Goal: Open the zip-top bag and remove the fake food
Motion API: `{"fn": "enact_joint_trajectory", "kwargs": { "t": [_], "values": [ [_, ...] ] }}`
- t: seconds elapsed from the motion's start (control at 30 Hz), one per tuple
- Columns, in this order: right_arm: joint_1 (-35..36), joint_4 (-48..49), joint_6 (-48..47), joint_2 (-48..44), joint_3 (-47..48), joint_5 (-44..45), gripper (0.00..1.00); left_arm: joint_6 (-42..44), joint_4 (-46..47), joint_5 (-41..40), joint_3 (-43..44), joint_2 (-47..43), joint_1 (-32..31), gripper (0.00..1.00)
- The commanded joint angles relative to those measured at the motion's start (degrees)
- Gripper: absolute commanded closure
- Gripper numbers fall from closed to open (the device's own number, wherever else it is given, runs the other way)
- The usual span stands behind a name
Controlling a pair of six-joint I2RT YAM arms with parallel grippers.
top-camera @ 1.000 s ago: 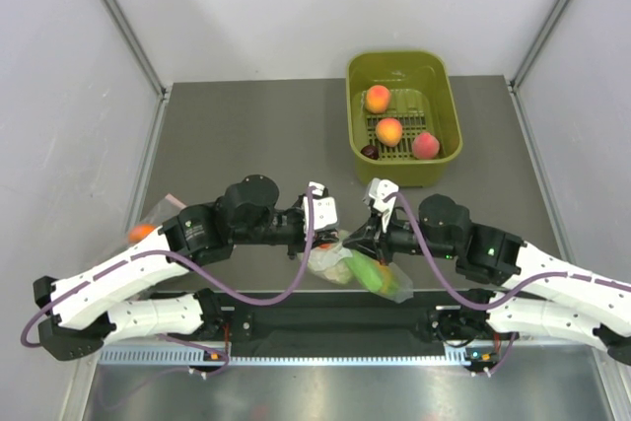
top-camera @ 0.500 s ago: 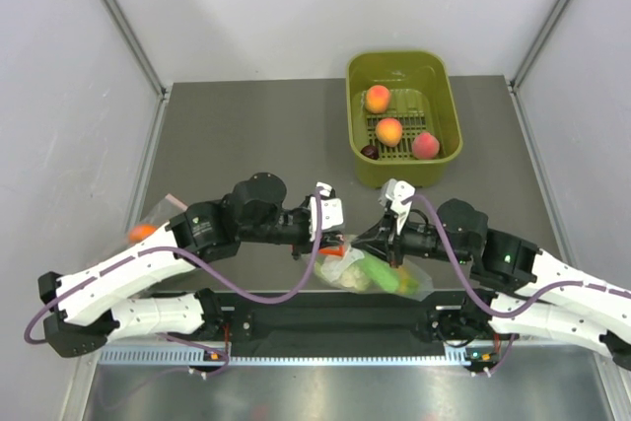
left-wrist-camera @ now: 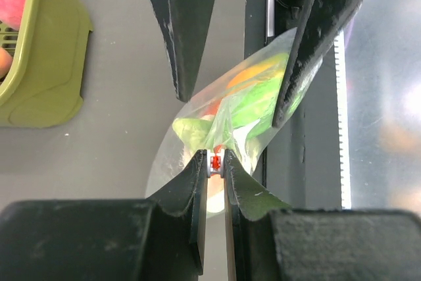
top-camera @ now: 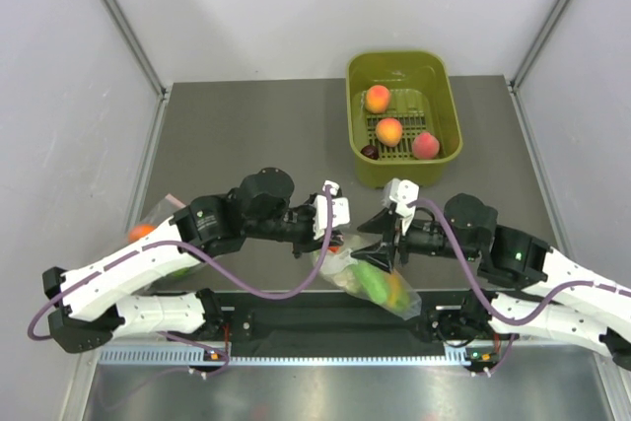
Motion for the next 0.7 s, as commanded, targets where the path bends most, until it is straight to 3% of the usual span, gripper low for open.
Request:
{"fn": "enact_joint_trajectory", "kwargs": {
  "t": [0.0,0.1,0.43,0.5,0.53,0.6,0.67],
  "values": [
    [-0.60,-1.80,-3.15,1.08,4.44,-0.64,0.48,1.82,-0.56,1.54,2.82,0.24,-0.02,0.97],
    [-0.60,-2.07,-3.33,3.80,5.06,-1.17,0.55,2.26,-1.09,1.89,3.17,0.68,-0.02,0.97],
    [-0.51,-1.28,-3.33,9.34,6.29,-3.55,0.57,3.05,-1.88,2.33,3.87,0.86,-0.02,0.98],
    [-0.60,-1.28,-3.33,10.13,6.29,-2.40,0.65,3.05,-2.06,2.77,3.96,0.86,-0.02,0.98],
    [-0.51,-1.11,-3.24,10.31,6.29,-2.22,0.80,3.05,-1.97,3.03,3.96,0.86,-0.02,0.98],
    [-0.60,-0.32,-3.24,10.40,5.77,-1.35,0.95,2.97,-2.06,3.30,3.79,0.86,-0.02,0.98],
    [-0.60,1.00,-3.33,9.96,4.89,0.31,1.00,2.79,-2.41,3.38,3.70,0.86,-0.02,0.98]
  ]
}}
